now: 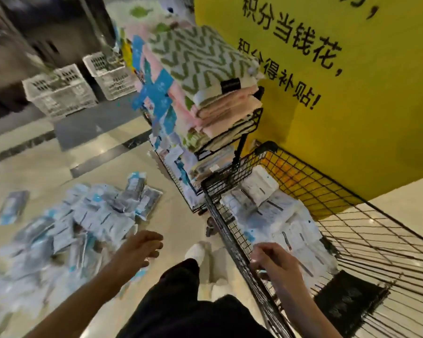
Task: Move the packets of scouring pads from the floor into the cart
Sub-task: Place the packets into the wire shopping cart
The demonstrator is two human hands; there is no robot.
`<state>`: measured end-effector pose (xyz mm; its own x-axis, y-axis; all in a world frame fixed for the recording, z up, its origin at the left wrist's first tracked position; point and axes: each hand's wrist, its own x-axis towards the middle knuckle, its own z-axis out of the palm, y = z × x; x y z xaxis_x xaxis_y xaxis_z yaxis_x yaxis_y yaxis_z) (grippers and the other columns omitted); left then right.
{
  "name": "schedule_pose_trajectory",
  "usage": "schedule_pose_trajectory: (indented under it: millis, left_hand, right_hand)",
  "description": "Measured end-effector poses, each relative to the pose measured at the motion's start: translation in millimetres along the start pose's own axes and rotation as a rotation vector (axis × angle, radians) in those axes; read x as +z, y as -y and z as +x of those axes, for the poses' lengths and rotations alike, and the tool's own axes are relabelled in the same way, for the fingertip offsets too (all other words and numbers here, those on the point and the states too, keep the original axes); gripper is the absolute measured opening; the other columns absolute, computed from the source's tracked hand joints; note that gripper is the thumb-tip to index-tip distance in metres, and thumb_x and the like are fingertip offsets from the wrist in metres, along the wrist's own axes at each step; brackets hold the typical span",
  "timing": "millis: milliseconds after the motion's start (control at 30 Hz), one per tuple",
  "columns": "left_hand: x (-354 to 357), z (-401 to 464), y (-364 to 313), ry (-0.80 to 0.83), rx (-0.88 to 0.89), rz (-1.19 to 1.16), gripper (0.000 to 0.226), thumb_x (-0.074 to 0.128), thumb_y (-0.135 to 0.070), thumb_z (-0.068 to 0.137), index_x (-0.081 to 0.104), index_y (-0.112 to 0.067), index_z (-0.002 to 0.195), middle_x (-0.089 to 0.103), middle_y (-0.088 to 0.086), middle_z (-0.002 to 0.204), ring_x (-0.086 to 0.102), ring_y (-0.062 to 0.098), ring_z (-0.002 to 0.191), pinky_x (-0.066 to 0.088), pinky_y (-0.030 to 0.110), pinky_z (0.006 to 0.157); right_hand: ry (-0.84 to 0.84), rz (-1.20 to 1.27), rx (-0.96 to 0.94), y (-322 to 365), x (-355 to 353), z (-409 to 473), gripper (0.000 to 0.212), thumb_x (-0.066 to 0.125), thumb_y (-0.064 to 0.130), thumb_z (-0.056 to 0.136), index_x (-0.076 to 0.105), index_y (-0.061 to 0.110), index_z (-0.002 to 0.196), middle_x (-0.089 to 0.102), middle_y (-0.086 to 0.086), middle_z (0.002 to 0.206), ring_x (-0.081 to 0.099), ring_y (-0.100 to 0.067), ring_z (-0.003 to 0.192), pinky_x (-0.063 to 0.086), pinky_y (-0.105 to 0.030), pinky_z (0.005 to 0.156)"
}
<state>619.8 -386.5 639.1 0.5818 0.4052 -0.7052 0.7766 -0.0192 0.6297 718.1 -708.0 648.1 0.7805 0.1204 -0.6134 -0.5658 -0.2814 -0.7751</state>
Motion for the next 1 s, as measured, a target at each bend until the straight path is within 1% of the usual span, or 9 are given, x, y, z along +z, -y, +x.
schedule_pose_trajectory:
  millis: [100, 167, 267, 367, 467, 667, 867, 933, 1000]
  left_hand:
    - [-11.5, -35.8, 37.4, -0.119, -0.073, -0.184, 0.014, 0.058, -0.012, 0.106, 0.071, -0.010, 0.112, 0.075, 0.019, 0.115, 0.067, 0.030, 0.094, 0.046, 0.034, 0.077]
    - [-18.1, -59.1, 61.6, -0.186, -0.095, -0.261, 0.017, 0.065, -0.016, 0.103, 0.069, -0.005, 0.115, 0.073, 0.019, 0.114, 0.064, 0.031, 0.097, 0.043, 0.033, 0.076]
    - [-27.4, -92.1, 100.1, -0.292, -0.148, -0.318, 0.012, 0.062, -0.018, 0.104, 0.071, -0.014, 0.111, 0.075, 0.012, 0.111, 0.068, 0.031, 0.102, 0.047, 0.038, 0.082]
    - [-37.8, -119.5, 142.5, -0.406, -0.198, -0.407, 0.016, 0.057, -0.016, 0.106, 0.072, -0.016, 0.111, 0.076, 0.011, 0.111, 0.070, 0.031, 0.104, 0.050, 0.039, 0.083]
    - [-44.1, -147.2, 179.4, -0.497, -0.258, -0.473, 0.017, 0.056, -0.018, 0.107, 0.072, -0.020, 0.111, 0.077, 0.006, 0.110, 0.071, 0.029, 0.106, 0.054, 0.044, 0.090]
    - [-62.9, -199.1, 252.4, -0.589, -0.325, -0.579, 0.016, 0.056, -0.022, 0.106, 0.069, -0.023, 0.115, 0.076, 0.004, 0.111, 0.071, 0.024, 0.105, 0.056, 0.042, 0.091]
    - [-103.0, -262.9, 351.6, -0.622, -0.388, -0.640, 0.016, 0.056, -0.023, 0.106, 0.070, -0.024, 0.114, 0.076, 0.002, 0.110, 0.072, 0.023, 0.103, 0.057, 0.043, 0.092]
    - [-121.4, -288.9, 393.3, -0.635, -0.386, -0.655, 0.016, 0.056, -0.024, 0.107, 0.070, -0.024, 0.114, 0.077, 0.001, 0.109, 0.072, 0.023, 0.103, 0.058, 0.041, 0.090]
    - [-141.1, -313.2, 435.5, -0.697, -0.416, -0.702, 0.016, 0.057, -0.024, 0.106, 0.071, -0.024, 0.114, 0.076, 0.002, 0.109, 0.072, 0.023, 0.104, 0.057, 0.039, 0.086]
  right_hand:
    - [0.115, -0.096, -0.005, -11.0, 10.9, 4.5, 0.003, 0.079, 0.028, 0.093, 0.079, 0.026, 0.091, 0.080, -0.006, 0.087, 0.077, -0.027, 0.083, 0.059, -0.051, 0.082]
    - [0.193, -0.125, 0.033, -13.3, 21.2, 8.1, 0.004, 0.075, 0.024, 0.097, 0.078, 0.022, 0.095, 0.082, -0.005, 0.091, 0.078, -0.027, 0.084, 0.057, -0.048, 0.080]
    - [0.315, -0.156, 0.085, -9.0, 43.1, 9.1, 0.010, 0.072, 0.023, 0.099, 0.076, 0.013, 0.100, 0.082, -0.007, 0.094, 0.078, -0.031, 0.089, 0.056, -0.042, 0.079]
    - [0.421, -0.245, 0.070, -1.5, 73.9, 1.2, 0.010, 0.072, 0.024, 0.099, 0.077, 0.016, 0.099, 0.082, -0.006, 0.096, 0.077, -0.026, 0.086, 0.055, -0.037, 0.075]
    - [0.514, -0.338, 0.046, 1.6, 110.5, -11.4, 0.013, 0.072, 0.029, 0.099, 0.076, 0.017, 0.102, 0.082, -0.007, 0.101, 0.077, -0.024, 0.086, 0.055, -0.035, 0.074]
    - [0.675, -0.436, 0.006, -3.8, 197.8, -62.4, 0.032, 0.068, 0.043, 0.098, 0.074, 0.013, 0.108, 0.081, -0.006, 0.102, 0.077, -0.028, 0.094, 0.059, -0.045, 0.087]
    - [0.767, -0.537, 0.015, -49.6, 301.8, -135.0, 0.040, 0.066, 0.053, 0.095, 0.076, 0.016, 0.109, 0.081, -0.006, 0.102, 0.077, -0.028, 0.093, 0.059, -0.043, 0.084]
    - [0.802, -0.567, 0.022, -69.4, 339.2, -162.9, 0.040, 0.065, 0.052, 0.096, 0.076, 0.016, 0.110, 0.081, -0.008, 0.103, 0.078, -0.030, 0.093, 0.060, -0.046, 0.086]
    - [0.842, -0.609, 0.021, -87.1, 375.0, -189.8, 0.040, 0.064, 0.050, 0.098, 0.075, 0.014, 0.113, 0.080, -0.009, 0.104, 0.077, -0.029, 0.092, 0.058, -0.046, 0.085]
